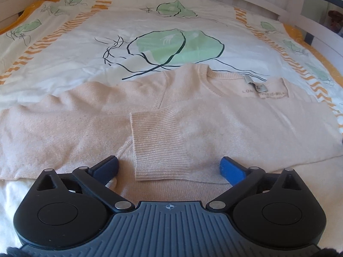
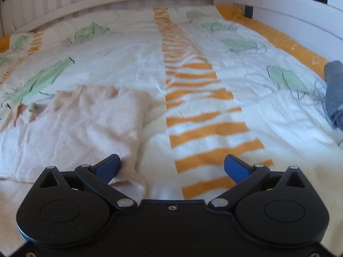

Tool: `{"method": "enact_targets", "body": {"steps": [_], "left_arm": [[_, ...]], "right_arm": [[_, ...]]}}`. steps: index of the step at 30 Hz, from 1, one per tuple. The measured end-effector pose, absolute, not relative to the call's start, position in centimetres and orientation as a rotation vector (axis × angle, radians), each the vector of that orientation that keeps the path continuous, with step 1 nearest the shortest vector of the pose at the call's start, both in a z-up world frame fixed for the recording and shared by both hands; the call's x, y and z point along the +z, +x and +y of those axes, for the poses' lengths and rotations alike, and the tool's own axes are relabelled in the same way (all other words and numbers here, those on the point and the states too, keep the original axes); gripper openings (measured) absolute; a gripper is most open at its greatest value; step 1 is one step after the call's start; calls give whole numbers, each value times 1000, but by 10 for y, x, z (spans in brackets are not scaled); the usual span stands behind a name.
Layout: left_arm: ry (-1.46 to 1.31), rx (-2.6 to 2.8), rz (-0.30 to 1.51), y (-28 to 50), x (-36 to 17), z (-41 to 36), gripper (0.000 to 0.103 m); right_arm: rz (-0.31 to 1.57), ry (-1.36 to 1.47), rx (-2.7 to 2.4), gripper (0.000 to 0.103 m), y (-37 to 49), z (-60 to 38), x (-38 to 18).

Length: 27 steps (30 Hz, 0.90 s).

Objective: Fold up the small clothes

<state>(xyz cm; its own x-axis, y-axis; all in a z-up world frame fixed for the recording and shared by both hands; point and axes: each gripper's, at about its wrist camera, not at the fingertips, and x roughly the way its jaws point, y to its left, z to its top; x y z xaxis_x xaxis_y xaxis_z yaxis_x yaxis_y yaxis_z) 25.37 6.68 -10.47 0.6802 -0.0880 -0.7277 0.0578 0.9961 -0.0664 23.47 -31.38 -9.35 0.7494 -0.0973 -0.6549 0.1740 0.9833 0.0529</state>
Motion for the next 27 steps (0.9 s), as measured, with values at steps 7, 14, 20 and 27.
{"method": "enact_targets", "body": {"steps": [7, 14, 20, 27], "left_arm": [[-39, -85, 779, 249, -106, 67, 103], [-49, -86, 754, 246, -109, 67, 103], [-45, -83, 746, 246, -109, 66, 103], [-42, -80, 733, 244, -110, 66, 103]], "right_arm": [[716, 128, -121, 103, 288, -315, -90], [779, 127, -179, 103, 293, -331, -112], [737, 190, -153, 103, 266, -334, -93], [696, 256, -19, 103, 210, -300, -68]]}}
